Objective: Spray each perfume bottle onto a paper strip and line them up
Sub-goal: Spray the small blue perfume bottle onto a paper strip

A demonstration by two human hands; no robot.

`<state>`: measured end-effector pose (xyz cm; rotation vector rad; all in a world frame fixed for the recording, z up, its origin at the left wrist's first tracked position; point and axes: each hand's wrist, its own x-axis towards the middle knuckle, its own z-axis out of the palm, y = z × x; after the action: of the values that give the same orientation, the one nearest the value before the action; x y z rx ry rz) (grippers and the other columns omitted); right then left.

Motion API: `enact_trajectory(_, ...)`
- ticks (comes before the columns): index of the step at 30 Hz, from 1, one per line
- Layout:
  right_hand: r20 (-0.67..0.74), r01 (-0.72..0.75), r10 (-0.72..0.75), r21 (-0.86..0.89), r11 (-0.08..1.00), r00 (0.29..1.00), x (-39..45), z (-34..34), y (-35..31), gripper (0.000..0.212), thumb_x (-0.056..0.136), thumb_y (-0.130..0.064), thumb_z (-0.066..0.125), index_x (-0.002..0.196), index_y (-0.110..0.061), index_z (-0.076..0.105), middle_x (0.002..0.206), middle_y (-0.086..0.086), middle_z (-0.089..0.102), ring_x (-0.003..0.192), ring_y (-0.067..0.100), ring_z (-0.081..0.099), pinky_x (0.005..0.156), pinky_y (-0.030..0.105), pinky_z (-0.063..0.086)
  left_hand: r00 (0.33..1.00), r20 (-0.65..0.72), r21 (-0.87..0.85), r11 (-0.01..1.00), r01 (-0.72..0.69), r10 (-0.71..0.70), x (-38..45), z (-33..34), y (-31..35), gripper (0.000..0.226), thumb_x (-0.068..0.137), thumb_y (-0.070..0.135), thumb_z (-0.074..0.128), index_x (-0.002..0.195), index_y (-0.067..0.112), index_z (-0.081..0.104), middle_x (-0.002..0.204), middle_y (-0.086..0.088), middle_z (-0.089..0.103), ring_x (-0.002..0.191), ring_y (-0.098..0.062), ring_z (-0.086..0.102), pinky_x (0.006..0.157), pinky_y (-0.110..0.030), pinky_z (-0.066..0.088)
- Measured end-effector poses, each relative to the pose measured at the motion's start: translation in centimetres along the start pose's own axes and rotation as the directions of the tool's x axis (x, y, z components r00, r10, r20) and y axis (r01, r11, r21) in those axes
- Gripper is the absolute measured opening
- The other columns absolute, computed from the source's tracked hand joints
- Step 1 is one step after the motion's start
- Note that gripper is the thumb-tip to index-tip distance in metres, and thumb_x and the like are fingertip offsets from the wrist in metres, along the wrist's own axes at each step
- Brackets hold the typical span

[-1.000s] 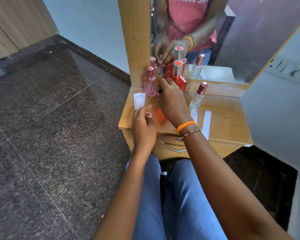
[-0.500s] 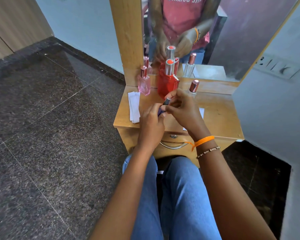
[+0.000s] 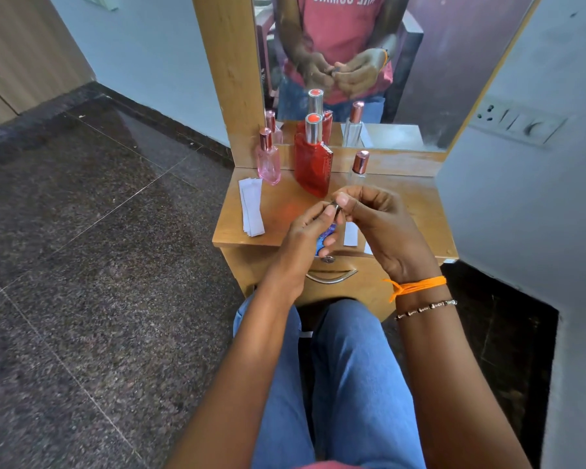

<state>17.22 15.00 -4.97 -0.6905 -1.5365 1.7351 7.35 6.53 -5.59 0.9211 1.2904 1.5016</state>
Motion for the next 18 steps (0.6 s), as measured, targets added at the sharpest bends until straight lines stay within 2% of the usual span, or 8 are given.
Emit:
enact_trajectory(4, 0.036, -0.041, 0.038, 0.087, 0.995, 0.999, -0.6, -0.7, -0.5, 0.006, 0.075, -0.016, 0.074, 0.077, -0.011, 0.071, 0.057, -0.001, 0.061, 0.059, 0.014, 0.051, 0.063, 0.019, 0.045, 0.989, 0.117, -0.199, 0.973, 0.115, -0.092, -0.3, 0.5, 0.3, 0.029, 0.1, 0.02, 0.032, 0.081, 0.012, 0.053, 0.066, 0.005, 0.048, 0.046, -0.002, 0.036, 0.044, -0.016, 0.024)
enact_trajectory(7, -0.032, -0.042, 0.051, 0.25, 0.967, 0.998, -0.4, -2.2, -1.6, 0.017, 0.06, -0.028, 0.073, 0.069, -0.013, 0.074, 0.059, -0.007, 0.064, 0.057, 0.004, 0.049, 0.061, 0.011, 0.044, 0.954, 0.234, -0.309, 0.917, 0.254, -0.186, -1.0, 0.7, -0.1, 0.035, 0.1, 0.024, 0.028, 0.077, 0.011, 0.051, 0.05, 0.007, 0.041, 0.042, -0.003, 0.033, 0.045, -0.016, 0.024)
enact_trajectory(9, -0.1, -0.008, 0.036, 0.271, 0.963, 0.994, -0.4, -3.6, -1.9, 0.012, 0.066, -0.024, 0.072, 0.07, -0.013, 0.073, 0.064, -0.006, 0.065, 0.06, 0.002, 0.052, 0.062, 0.011, 0.046, 0.951, 0.233, -0.288, 0.919, 0.267, -0.203, -1.3, 0.9, -0.7, 0.035, 0.1, 0.025, 0.028, 0.08, 0.012, 0.053, 0.053, 0.006, 0.042, 0.047, -0.006, 0.035, 0.048, -0.016, 0.03)
enact_trajectory(10, -0.148, 0.006, 0.022, 0.183, 0.983, 0.989, -0.5, -4.3, -1.7, 0.006, 0.074, -0.019, 0.07, 0.072, -0.013, 0.071, 0.066, -0.005, 0.064, 0.062, 0.002, 0.054, 0.064, 0.012, 0.046, 0.959, 0.197, -0.263, 0.932, 0.251, -0.203, -1.3, 0.9, -1.0, 0.033, 0.1, 0.024, 0.029, 0.083, 0.012, 0.055, 0.057, 0.005, 0.045, 0.051, -0.006, 0.038, 0.05, -0.016, 0.033)
enact_trajectory(12, -0.284, -0.022, -0.054, -0.258, 0.966, 0.957, -0.8, -5.3, -0.3, 0.01, 0.085, -0.008, 0.063, 0.077, -0.013, 0.067, 0.071, -0.001, 0.064, 0.066, 0.004, 0.055, 0.067, 0.016, 0.045, 0.975, 0.138, -0.228, 0.952, 0.204, -0.175, -1.0, 1.1, -1.2, 0.029, 0.101, 0.019, 0.03, 0.093, 0.012, 0.058, 0.065, 0.005, 0.051, 0.061, -0.007, 0.043, 0.057, -0.016, 0.039)
enact_trajectory(14, -0.375, -0.122, -0.153, -0.614, 0.78, 0.914, -1.0, -6.2, 1.7, 0.009, 0.085, -0.005, 0.062, 0.081, -0.012, 0.066, 0.08, 0.006, 0.068, 0.072, 0.011, 0.057, 0.07, 0.021, 0.041, 0.981, 0.118, -0.201, 0.964, 0.173, -0.152, -0.8, 1.3, -1.3, 0.028, 0.1, 0.015, 0.032, 0.101, 0.017, 0.06, 0.076, 0.004, 0.052, 0.069, -0.007, 0.046, 0.065, -0.016, 0.041)
enact_trajectory(16, -0.397, -0.176, -0.2, -0.729, 0.662, 0.896, -1.3, -6.9, 3.0, 0.007, 0.082, -0.002, 0.063, 0.086, -0.007, 0.067, 0.087, 0.012, 0.069, 0.079, 0.02, 0.06, 0.072, 0.023, 0.04, 0.984, 0.103, -0.169, 0.972, 0.162, -0.146, -0.7, 1.6, -1.3, 0.027, 0.099, 0.011, 0.036, 0.103, 0.023, 0.06, 0.083, 0.005, 0.052, 0.075, -0.007, 0.047, 0.074, -0.016, 0.041)
enact_trajectory(18, -0.383, -0.178, -0.228, -0.777, 0.604, 0.895, -1.3, -7.5, 3.9, 0.011, 0.08, 0.002, 0.062, 0.088, -0.004, 0.067, 0.089, 0.016, 0.067, 0.081, 0.025, 0.06, 0.072, 0.024, 0.04, 0.989, 0.079, -0.154, 0.978, 0.139, -0.128, -0.5, 2.0, -1.4, 0.027, 0.098, 0.007, 0.039, 0.104, 0.022, 0.061, 0.087, 0.006, 0.054, 0.082, -0.008, 0.046, 0.084, -0.019, 0.041)
